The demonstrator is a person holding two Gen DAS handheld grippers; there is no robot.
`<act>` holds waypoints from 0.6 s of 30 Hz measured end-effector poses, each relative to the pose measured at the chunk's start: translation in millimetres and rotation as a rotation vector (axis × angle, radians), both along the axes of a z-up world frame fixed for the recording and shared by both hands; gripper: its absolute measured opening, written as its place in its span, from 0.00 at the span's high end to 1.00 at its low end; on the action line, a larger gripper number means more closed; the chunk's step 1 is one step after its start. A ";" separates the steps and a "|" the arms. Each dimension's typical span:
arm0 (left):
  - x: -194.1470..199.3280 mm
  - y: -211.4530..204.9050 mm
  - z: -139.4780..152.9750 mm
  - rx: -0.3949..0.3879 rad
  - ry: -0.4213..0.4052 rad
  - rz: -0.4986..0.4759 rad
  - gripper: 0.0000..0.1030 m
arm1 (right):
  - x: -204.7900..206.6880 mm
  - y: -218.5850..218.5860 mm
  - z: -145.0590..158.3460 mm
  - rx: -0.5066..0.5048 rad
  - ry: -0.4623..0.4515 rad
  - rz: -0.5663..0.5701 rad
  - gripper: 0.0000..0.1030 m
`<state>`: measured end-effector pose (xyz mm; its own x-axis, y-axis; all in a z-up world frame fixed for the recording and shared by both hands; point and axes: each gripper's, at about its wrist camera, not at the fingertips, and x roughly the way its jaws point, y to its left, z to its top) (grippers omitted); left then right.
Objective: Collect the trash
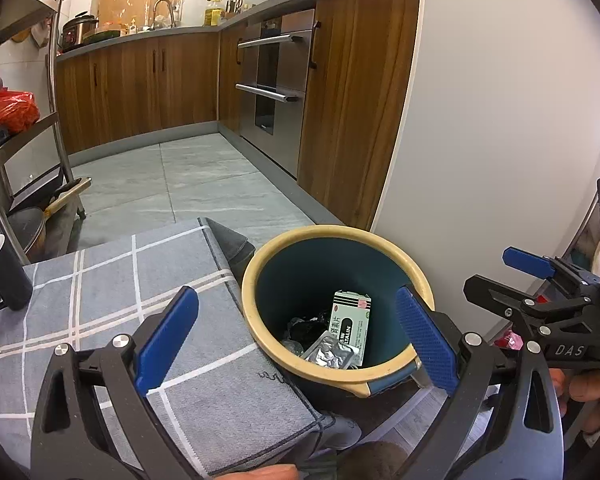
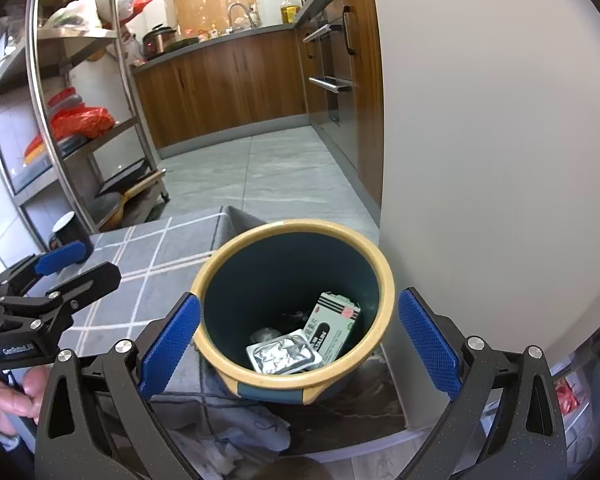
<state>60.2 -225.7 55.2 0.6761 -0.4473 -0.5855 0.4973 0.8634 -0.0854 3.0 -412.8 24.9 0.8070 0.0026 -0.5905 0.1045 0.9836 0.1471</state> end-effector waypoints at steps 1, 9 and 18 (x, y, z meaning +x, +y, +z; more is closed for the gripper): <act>-0.1 0.5 -0.2 0.002 0.000 0.001 0.06 | 0.3 0.4 -0.1 -0.001 0.001 0.002 0.05; 1.8 2.8 -0.3 0.003 0.009 0.006 0.06 | 0.4 1.7 0.0 0.002 0.007 0.002 0.05; 1.6 2.5 -1.2 0.002 0.012 0.009 0.06 | 0.7 2.1 -0.5 0.002 0.006 0.001 0.05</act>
<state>61.8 -223.2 53.9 0.6725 -0.4401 -0.5950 0.4888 0.8678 -0.0893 3.6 -410.7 24.4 0.8033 0.0048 -0.5956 0.1042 0.9834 0.1484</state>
